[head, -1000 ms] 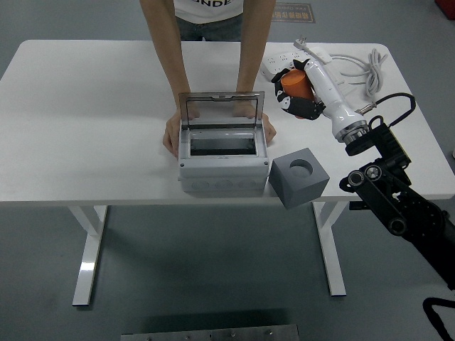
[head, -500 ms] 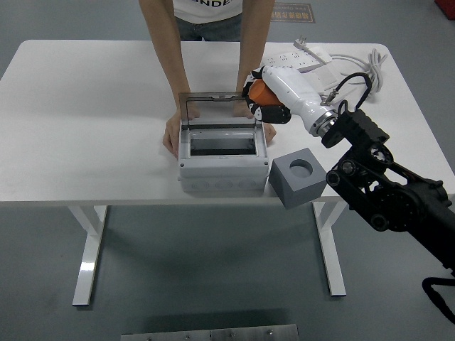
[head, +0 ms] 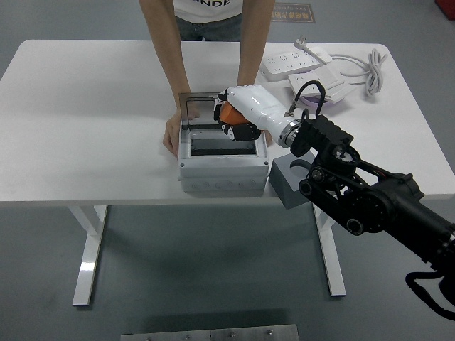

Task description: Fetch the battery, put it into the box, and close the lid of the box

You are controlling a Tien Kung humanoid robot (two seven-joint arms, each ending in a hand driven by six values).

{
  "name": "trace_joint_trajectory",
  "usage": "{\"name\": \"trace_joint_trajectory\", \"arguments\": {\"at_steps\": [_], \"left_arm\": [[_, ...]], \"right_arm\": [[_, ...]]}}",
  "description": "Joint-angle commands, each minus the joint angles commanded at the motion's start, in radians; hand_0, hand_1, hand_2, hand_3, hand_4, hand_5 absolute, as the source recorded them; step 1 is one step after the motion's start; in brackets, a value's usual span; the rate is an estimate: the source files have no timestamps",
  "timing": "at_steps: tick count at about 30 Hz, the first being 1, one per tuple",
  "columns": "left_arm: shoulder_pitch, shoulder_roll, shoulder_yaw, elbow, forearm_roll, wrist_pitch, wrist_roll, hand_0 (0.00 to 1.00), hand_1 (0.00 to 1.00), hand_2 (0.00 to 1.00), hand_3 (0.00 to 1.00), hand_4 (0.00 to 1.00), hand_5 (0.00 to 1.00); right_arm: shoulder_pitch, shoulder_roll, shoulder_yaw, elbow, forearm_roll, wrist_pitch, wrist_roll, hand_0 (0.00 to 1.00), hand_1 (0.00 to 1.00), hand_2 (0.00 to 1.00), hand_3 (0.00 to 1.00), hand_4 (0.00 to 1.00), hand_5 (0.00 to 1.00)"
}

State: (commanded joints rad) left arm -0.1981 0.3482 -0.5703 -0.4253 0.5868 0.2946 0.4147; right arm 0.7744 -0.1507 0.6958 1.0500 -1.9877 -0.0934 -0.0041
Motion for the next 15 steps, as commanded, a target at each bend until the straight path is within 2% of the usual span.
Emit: {"name": "trace_joint_trajectory", "arguments": {"at_steps": [8,15], "left_arm": [[-0.001,0.004,-0.011,-0.001,0.014,-0.001,0.009,0.62,0.692,0.586,0.591,0.605,0.016],[-0.003,0.006,-0.018,-0.001,0.026,-0.003,0.014,0.62,0.692,0.586,0.591,0.603,0.015]], "right_arm": [[0.035,0.023,-0.053,-0.065,-0.027,0.02,-0.047,0.177,0.221,0.327,0.368,0.114,0.002],[0.05,0.045,-0.062,-0.1,-0.022,0.02,-0.055,0.175,0.221,0.325,0.371,0.12,0.002]]}}
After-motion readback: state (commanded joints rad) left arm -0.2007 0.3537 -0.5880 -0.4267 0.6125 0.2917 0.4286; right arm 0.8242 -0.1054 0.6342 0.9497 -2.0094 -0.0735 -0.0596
